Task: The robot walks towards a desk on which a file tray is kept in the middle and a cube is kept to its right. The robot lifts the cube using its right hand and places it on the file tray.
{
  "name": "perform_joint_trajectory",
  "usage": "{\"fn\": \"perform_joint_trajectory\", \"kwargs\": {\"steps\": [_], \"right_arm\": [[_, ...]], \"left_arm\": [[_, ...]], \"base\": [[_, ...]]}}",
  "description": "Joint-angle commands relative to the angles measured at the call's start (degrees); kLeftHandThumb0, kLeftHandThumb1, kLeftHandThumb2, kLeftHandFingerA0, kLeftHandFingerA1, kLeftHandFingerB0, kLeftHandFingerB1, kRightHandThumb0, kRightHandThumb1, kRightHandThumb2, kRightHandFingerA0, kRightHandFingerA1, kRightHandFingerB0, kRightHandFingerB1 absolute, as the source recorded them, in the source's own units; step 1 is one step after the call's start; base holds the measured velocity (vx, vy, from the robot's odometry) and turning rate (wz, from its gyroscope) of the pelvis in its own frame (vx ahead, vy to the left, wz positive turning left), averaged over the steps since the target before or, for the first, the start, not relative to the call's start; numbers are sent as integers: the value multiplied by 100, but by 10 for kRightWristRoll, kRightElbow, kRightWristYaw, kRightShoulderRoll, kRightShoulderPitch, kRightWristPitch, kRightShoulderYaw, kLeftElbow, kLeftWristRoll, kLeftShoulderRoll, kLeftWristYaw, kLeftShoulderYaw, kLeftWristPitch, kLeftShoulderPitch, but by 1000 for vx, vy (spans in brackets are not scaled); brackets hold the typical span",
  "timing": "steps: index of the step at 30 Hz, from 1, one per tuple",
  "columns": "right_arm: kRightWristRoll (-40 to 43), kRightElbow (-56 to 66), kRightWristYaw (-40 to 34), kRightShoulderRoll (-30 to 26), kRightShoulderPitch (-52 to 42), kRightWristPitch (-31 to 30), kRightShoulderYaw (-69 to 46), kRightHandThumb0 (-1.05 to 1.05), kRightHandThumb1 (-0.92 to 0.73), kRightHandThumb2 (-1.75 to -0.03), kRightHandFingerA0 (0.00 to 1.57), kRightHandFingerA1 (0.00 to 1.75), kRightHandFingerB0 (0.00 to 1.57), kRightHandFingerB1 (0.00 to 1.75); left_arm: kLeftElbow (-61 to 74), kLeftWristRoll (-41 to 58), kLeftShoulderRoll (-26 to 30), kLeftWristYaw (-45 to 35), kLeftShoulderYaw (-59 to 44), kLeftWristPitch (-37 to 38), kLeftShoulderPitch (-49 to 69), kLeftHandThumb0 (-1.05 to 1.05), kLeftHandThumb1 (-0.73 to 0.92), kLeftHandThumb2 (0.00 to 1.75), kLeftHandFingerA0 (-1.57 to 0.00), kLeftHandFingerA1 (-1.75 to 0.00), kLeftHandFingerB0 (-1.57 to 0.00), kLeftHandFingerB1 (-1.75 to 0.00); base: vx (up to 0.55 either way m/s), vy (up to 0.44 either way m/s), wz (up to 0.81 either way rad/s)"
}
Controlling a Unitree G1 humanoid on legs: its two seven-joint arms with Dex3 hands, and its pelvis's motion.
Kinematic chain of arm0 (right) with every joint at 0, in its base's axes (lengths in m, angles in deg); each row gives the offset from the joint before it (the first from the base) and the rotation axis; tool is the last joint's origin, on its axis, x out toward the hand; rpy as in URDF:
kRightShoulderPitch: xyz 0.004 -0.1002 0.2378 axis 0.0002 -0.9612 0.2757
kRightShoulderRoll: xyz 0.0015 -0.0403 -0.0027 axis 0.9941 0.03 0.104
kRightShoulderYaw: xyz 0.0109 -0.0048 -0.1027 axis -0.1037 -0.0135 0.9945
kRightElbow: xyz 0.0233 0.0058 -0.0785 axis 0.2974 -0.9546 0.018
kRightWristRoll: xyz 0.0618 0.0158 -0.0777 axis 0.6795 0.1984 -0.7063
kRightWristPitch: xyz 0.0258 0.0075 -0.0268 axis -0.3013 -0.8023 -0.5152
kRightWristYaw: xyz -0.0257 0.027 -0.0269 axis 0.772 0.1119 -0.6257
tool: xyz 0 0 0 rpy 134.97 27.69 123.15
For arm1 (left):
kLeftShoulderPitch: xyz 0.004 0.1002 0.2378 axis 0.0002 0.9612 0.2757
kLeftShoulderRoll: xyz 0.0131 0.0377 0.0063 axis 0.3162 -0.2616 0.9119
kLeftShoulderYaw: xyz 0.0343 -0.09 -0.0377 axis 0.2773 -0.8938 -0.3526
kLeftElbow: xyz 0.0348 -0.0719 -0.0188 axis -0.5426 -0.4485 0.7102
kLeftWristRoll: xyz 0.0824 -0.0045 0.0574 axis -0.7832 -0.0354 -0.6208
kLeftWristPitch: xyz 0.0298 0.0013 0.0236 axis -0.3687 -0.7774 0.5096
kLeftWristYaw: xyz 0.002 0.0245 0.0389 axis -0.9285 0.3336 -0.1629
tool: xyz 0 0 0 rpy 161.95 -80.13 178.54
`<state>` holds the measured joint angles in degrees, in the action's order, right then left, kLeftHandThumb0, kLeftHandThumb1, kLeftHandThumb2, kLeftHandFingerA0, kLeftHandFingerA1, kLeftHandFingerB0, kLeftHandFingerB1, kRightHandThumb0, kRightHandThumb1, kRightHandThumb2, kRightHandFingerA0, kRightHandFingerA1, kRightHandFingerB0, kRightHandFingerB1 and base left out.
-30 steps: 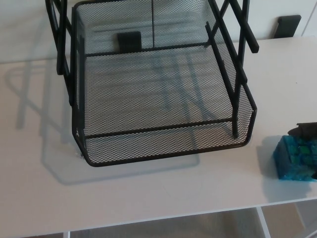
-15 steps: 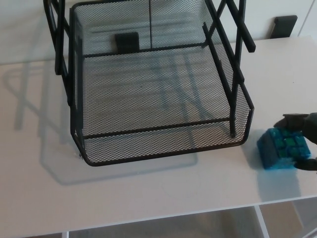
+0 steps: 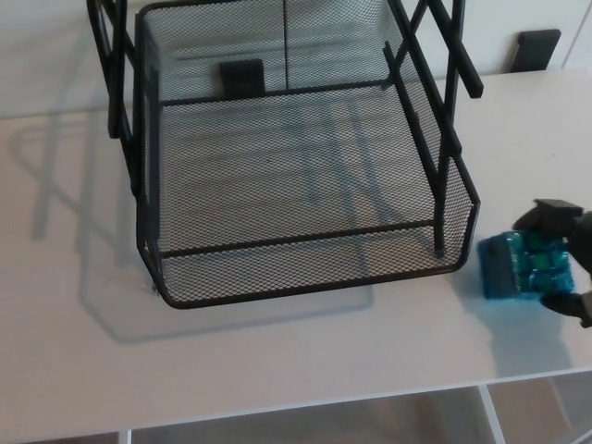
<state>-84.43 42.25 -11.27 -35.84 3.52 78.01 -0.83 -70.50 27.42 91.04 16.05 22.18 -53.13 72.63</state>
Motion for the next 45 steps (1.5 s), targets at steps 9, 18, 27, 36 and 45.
{"fn": "perform_joint_trajectory", "kwargs": {"steps": [9,18,27,36,45], "right_arm": [[58,59,3,-93,49,56,-186,-16,-71,-82,90,146,85,99],[74,142,52,-73,159,24,-187,-20,-62,-98,97,149,89,91],[80,180,115,33,317,-45,-103,-24,-73,-79,88,150,86,81],[62,112,203,131,412,-63,35,-21,-65,-71,87,149,88,72],[63,-37,301,141,424,39,166,-23,-72,-69,86,140,90,74]], "left_arm": [[-3,4,20,12,-11,29,-8,-105,71,128,-48,-95,-21,-78],[-11,8,18,13,-13,18,-12,-105,68,127,-53,-101,-26,-80],[-18,1,18,16,-5,25,-10,-105,69,128,-61,-108,-27,-81],[-19,4,14,11,-6,26,-12,-105,92,72,-44,-112,-24,-92],[-18,-4,16,14,3,28,-13,-100,66,127,-53,-99,-21,-76]], "base": [[0,0,0],[0,0,0],[0,0,0],[0,0,0],[0,0,0]]}}
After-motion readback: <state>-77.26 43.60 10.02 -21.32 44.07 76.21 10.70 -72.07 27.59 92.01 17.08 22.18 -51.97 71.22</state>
